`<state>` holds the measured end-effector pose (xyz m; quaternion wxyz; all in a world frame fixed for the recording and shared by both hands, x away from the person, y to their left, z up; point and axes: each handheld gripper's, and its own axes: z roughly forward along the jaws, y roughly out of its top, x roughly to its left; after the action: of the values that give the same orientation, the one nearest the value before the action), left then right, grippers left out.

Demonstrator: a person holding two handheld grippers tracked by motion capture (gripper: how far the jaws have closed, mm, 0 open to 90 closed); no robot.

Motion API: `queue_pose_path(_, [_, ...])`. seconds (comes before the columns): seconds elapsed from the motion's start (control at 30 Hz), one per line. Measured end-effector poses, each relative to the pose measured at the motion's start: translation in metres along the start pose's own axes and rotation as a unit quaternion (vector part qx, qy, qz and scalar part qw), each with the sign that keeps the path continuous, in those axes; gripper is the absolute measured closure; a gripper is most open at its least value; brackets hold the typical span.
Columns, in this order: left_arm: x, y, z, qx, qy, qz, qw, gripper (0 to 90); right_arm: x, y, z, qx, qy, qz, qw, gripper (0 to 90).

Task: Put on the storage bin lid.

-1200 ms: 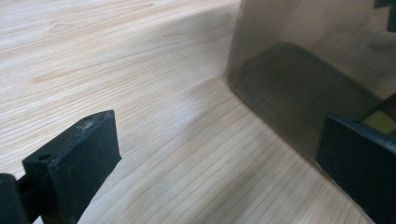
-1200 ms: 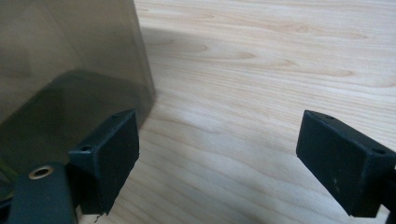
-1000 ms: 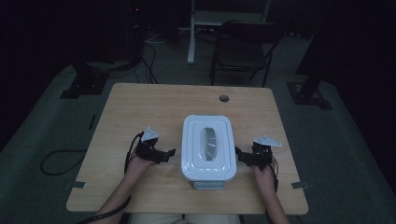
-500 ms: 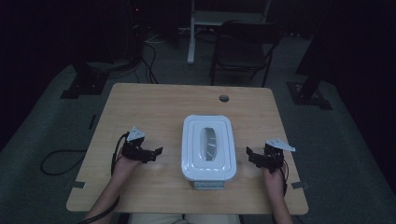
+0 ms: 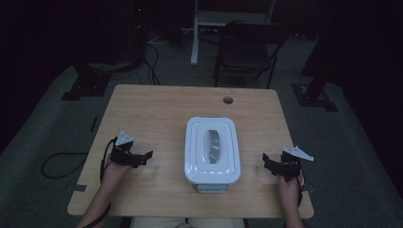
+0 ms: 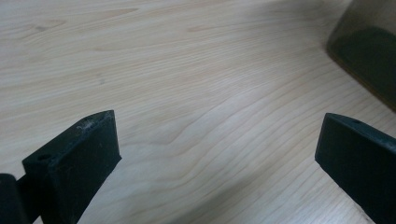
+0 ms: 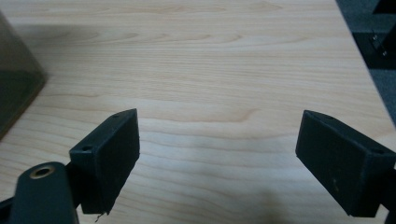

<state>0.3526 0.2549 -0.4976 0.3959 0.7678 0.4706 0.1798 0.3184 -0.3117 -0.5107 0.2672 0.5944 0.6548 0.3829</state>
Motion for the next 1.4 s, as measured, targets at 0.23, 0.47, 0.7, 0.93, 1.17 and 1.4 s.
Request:
queue_pose_path(0.23, [0.014,-0.011,-0.015,0.002,0.025,-0.019,0.9995,0.6,-0.011,-0.007,-0.005,0.008,-0.012,0.014,0.9998,13.4])
queue_pose_path(0.47, [0.023,-0.021,-0.03,0.013,0.064,-0.04,0.997,0.6,-0.012,-0.012,-0.002,0.024,-0.019,0.013,0.9995,13.4])
queue_pose_path(0.7, [0.03,-0.032,-0.04,0.011,0.128,-0.085,0.9881,0.6,-0.009,-0.014,0.005,0.052,-0.026,-0.005,0.9983,13.4])
queue_pose_path(0.93, [0.038,-0.037,-0.044,0.022,0.165,-0.099,0.981,0.6,-0.01,-0.013,0.007,0.056,-0.029,0.003,0.998,13.4])
queue_pose_path(1.17, [0.046,-0.041,-0.04,0.034,0.173,-0.103,0.9789,0.6,-0.006,-0.011,0.011,0.067,-0.032,-0.007,0.9972,13.4])
queue_pose_path(1.4, [0.052,-0.04,-0.029,0.044,0.166,-0.101,0.9798,0.6,-0.006,-0.011,0.013,0.07,-0.037,-0.005,0.9969,13.3])
